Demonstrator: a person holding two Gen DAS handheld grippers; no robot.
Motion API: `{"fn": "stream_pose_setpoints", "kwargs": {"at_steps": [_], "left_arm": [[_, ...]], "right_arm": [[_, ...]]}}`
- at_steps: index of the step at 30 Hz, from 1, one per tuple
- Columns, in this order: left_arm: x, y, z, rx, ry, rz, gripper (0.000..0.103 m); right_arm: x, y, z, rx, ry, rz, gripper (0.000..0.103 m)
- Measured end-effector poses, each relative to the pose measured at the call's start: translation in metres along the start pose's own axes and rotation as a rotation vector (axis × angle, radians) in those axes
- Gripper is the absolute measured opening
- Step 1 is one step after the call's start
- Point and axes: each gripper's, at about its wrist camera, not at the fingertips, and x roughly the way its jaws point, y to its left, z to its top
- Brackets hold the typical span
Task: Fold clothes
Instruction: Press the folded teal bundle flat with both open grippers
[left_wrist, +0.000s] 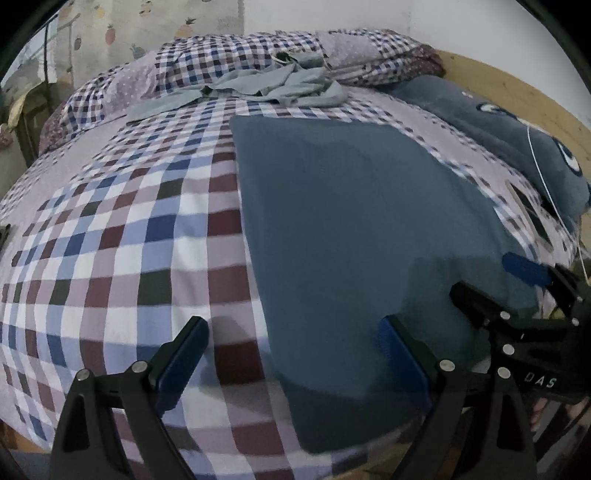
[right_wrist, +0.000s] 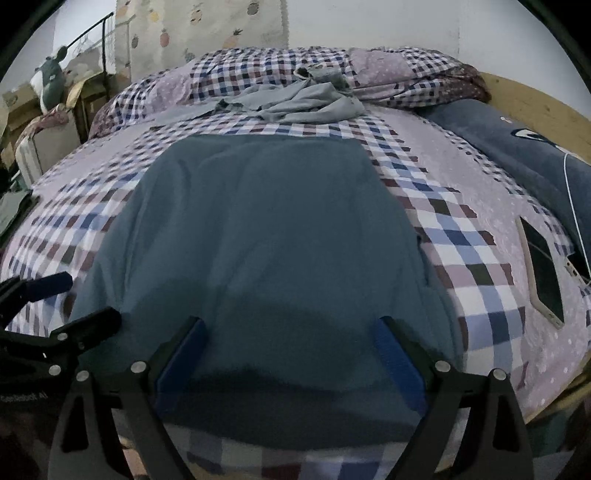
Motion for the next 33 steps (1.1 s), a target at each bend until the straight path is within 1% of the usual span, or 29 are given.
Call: {"fn": "stream_pose_setpoints", "kwargs": {"at_steps": [4, 7, 11, 14, 16, 21, 24, 25, 27, 28, 31, 32, 33], "left_arm": [[-0.003, -0.006, -0.006, 0.047, 0.019, 0.006, 0.096], [-0.003, -0.007, -0.009, 0.062, 0.026, 0.007, 0.096], [-0.002, -0.008, -0.013, 0.08, 0.045, 0.009, 0.096], [-0.001, -0.007, -0.017, 0.092, 0.063, 0.004, 0.097], [0.0, -0.006, -0.02, 0.096, 0.083, -0.005, 0.099], [0.001, -0.003, -0.028, 0.098, 0.135, -0.033, 0.1], [0.0, 0.001, -0.031, 0.084, 0.162, -0.057, 0.1], [-0.001, 0.002, -0.032, 0.08, 0.172, -0.065, 0.1], [-0.003, 0.005, -0.034, 0.063, 0.186, -0.086, 0.1], [-0.006, 0.01, -0.033, 0.036, 0.184, -0.108, 0.1], [-0.02, 0.033, -0.031, -0.087, 0.154, -0.183, 0.1], [-0.024, 0.042, -0.03, -0.135, 0.139, -0.208, 0.1], [-0.026, 0.05, -0.03, -0.176, 0.131, -0.234, 0.1]], "right_arm": [[-0.004, -0.001, -0.01, -0.006, 0.033, 0.01, 0.095], [-0.006, 0.001, -0.017, -0.02, 0.062, 0.01, 0.095], [-0.002, 0.005, -0.025, -0.065, 0.13, -0.008, 0.096], [-0.003, 0.006, -0.029, -0.068, 0.159, -0.009, 0.096], [-0.007, 0.003, -0.028, -0.045, 0.163, -0.004, 0.096], [-0.019, -0.011, -0.026, 0.069, 0.183, 0.016, 0.096], [-0.03, -0.022, -0.024, 0.131, 0.18, 0.047, 0.096], [-0.035, -0.027, -0.022, 0.152, 0.171, 0.056, 0.096], [-0.05, -0.033, -0.018, 0.174, 0.107, 0.07, 0.096], [-0.056, -0.034, -0.015, 0.18, 0.072, 0.077, 0.096], [-0.073, -0.034, -0.008, 0.171, -0.032, 0.105, 0.096], [-0.075, -0.028, -0.005, 0.14, -0.062, 0.109, 0.096], [-0.073, -0.02, -0.002, 0.101, -0.074, 0.105, 0.096]]}}
